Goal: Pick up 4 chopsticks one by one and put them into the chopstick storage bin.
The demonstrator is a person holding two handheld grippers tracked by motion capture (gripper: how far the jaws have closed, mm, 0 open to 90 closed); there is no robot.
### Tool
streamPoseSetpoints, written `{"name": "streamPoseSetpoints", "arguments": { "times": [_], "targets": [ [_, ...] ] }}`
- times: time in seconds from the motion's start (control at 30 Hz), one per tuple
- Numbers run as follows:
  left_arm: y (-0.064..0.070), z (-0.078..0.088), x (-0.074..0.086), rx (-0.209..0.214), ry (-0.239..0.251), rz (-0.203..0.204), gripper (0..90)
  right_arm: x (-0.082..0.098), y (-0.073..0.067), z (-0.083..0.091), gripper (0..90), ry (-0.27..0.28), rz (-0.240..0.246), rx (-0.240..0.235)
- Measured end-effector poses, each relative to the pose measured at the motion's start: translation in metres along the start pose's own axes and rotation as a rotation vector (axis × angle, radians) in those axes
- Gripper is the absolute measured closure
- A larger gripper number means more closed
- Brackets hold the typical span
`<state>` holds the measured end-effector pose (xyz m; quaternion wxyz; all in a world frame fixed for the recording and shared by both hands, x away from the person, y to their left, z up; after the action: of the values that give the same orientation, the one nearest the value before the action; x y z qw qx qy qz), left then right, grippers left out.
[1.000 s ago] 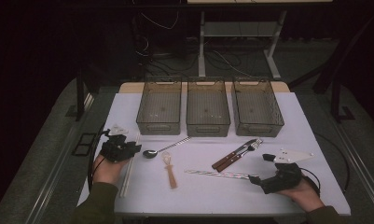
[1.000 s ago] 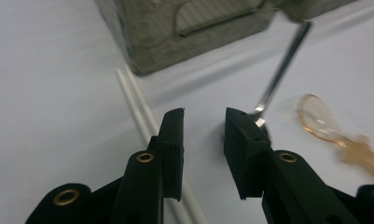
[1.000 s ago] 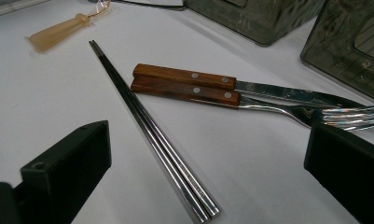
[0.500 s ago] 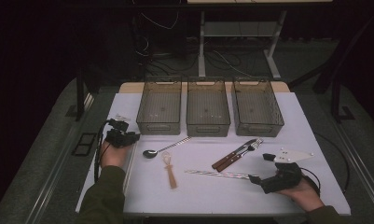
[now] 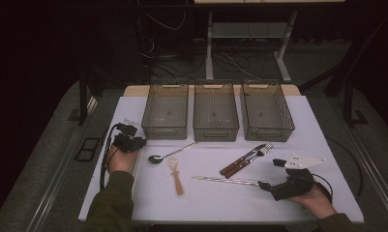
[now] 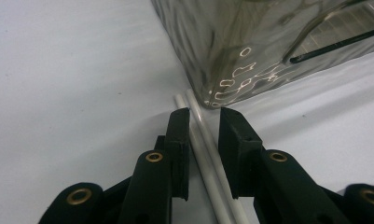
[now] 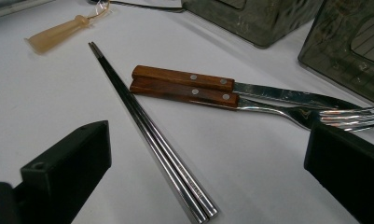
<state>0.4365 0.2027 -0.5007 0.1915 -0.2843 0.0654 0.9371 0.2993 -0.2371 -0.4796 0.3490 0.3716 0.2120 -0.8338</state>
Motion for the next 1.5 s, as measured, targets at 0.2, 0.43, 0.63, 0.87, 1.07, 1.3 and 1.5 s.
{"name": "streamPoseSetpoints", "arguments": {
  "times": [0.2,0.43,0.63,0.87,1.07,1.3,1.5],
  "targets": [
    [0.0,0.0,0.001,-0.002,0.001,-0.012,75.8,0.0,0.0,0.0,0.8,-0.001,0.0,0.0],
    [0.0,0.001,0.002,0.001,-0.001,-0.015,77.5,0.0,0.0,0.0,0.8,0.0,0.0,0.001],
    [-0.001,0.004,0.005,0.01,-0.002,-0.018,78.5,0.0,0.0,0.0,0.8,0.002,-0.003,0.0],
    [0.0,0.007,0.01,0.032,-0.001,-0.033,79.1,0.0,0.0,0.001,0.8,0.003,-0.002,0.001],
    [0.002,0.01,0.014,0.051,-0.004,-0.057,79.3,-0.001,0.0,0.001,0.9,0.003,0.0,0.001],
    [0.007,0.011,0.015,0.088,-0.01,-0.096,79.3,0.0,0.0,0.001,0.8,0.003,0.001,0.002],
    [0.015,0.009,0.014,0.136,0.001,-0.136,79.3,-0.001,0.0,0.001,0.8,0.003,0.0,0.002]
  ]
}}
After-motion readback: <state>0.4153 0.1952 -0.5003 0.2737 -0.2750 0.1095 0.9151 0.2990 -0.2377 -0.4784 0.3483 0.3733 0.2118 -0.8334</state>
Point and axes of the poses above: each handheld gripper's, and its own axes: z roughly backward along the jaws, x roughly out of its underside, y roughly to its right, the point moved 8 cm from there along -z, roughly forward along the jaws, and after that the axes turned 5 degrees about -y, right-handed, at the moved point
